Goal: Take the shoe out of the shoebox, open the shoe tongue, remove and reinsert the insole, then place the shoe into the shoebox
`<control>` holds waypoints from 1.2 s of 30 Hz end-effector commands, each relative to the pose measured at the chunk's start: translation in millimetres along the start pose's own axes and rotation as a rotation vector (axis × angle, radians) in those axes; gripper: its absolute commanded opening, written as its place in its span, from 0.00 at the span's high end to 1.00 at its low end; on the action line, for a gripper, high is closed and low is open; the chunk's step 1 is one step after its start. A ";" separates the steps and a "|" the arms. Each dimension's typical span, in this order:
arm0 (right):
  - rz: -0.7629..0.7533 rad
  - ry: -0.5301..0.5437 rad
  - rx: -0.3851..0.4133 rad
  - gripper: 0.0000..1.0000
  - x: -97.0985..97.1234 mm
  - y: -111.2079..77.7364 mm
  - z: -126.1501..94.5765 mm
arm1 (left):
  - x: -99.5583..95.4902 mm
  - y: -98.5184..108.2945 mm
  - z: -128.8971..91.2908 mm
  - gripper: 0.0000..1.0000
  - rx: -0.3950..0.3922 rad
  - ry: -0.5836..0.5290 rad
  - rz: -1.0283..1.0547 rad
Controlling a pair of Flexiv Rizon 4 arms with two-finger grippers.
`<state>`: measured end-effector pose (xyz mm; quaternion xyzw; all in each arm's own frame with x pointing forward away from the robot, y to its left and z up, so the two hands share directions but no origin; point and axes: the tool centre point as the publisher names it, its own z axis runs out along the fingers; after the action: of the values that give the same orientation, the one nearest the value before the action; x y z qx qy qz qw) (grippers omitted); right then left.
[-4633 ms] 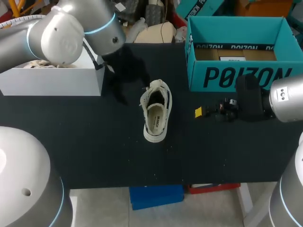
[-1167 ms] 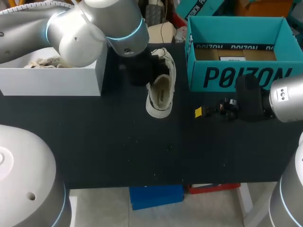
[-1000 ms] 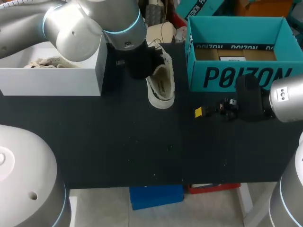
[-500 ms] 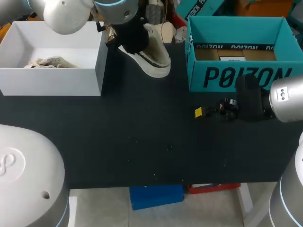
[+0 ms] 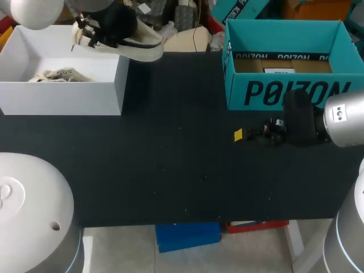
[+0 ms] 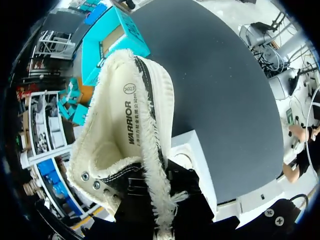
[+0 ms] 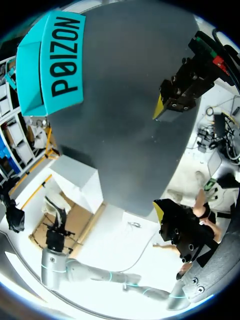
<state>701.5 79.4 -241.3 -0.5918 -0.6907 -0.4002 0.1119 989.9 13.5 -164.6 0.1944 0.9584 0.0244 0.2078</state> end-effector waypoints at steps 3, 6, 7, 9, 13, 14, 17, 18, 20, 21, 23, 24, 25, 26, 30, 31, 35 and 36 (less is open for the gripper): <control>0.001 -0.003 0.002 0.00 0.8 0.4 -0.2 | 15.2 52.6 3.5 1.00 -0.031 -0.027 -0.245; 0.001 -0.003 0.002 0.00 0.8 0.4 -0.2 | 15.2 52.6 3.5 1.00 -0.031 -0.027 -0.245; 0.001 -0.003 0.002 0.00 0.8 0.4 -0.2 | 15.2 52.6 3.5 1.00 -0.031 -0.027 -0.245; 0.001 -0.003 0.002 0.00 0.8 0.4 -0.2 | 15.2 52.6 3.5 1.00 -0.031 -0.027 -0.245; 0.001 -0.003 0.002 0.00 0.8 0.4 -0.2 | 15.2 52.6 3.5 1.00 -0.031 -0.027 -0.245; 0.001 -0.003 0.002 0.00 0.8 0.4 -0.2 | 15.2 52.6 3.5 1.00 -0.031 -0.027 -0.245; 0.001 -0.003 0.002 0.00 0.8 0.4 -0.2 | 15.2 52.6 3.5 1.00 -0.031 -0.027 -0.245; 0.001 -0.003 0.002 0.00 0.8 0.4 -0.2 | 15.2 52.6 3.5 1.00 -0.031 -0.027 -0.245; 0.001 -0.003 0.002 0.00 0.8 0.4 -0.2 | 15.2 52.6 3.5 1.00 -0.031 -0.027 -0.245; 0.001 -0.003 0.002 0.00 0.8 0.4 -0.2 | 15.2 52.6 3.5 1.00 -0.031 -0.027 -0.245; 0.001 -0.003 0.002 0.00 0.8 0.4 -0.2 | 15.2 52.6 3.5 1.00 -0.031 -0.027 -0.245; 0.001 -0.003 0.002 0.00 0.8 0.4 -0.2 | 15.2 52.6 3.5 1.00 -0.031 -0.027 -0.245; 0.001 -0.003 0.002 0.00 0.8 0.4 -0.2 | 15.2 52.6 3.5 1.00 -0.031 -0.027 -0.245; 0.001 -0.003 0.002 0.00 0.8 0.4 -0.2 | 15.2 52.6 3.5 1.00 -0.031 -0.027 -0.245; 0.001 -0.003 0.002 0.00 0.8 0.4 -0.2 | 15.2 52.6 3.5 1.00 -0.031 -0.027 -0.245; 0.001 -0.003 0.002 0.00 0.8 0.4 -0.2 | 15.2 52.6 3.5 1.00 -0.031 -0.027 -0.245; 0.001 -0.003 0.002 0.00 0.8 0.4 -0.2 | 15.2 52.6 3.5 1.00 -0.031 -0.027 -0.245; 0.001 -0.003 0.002 0.00 0.8 0.4 -0.2 | 15.2 52.6 3.5 1.00 -0.031 -0.027 -0.245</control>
<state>701.5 79.4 -241.3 -0.5918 -0.6907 -0.4002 0.1119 998.0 67.8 -168.3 0.0733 0.9717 0.0104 0.2241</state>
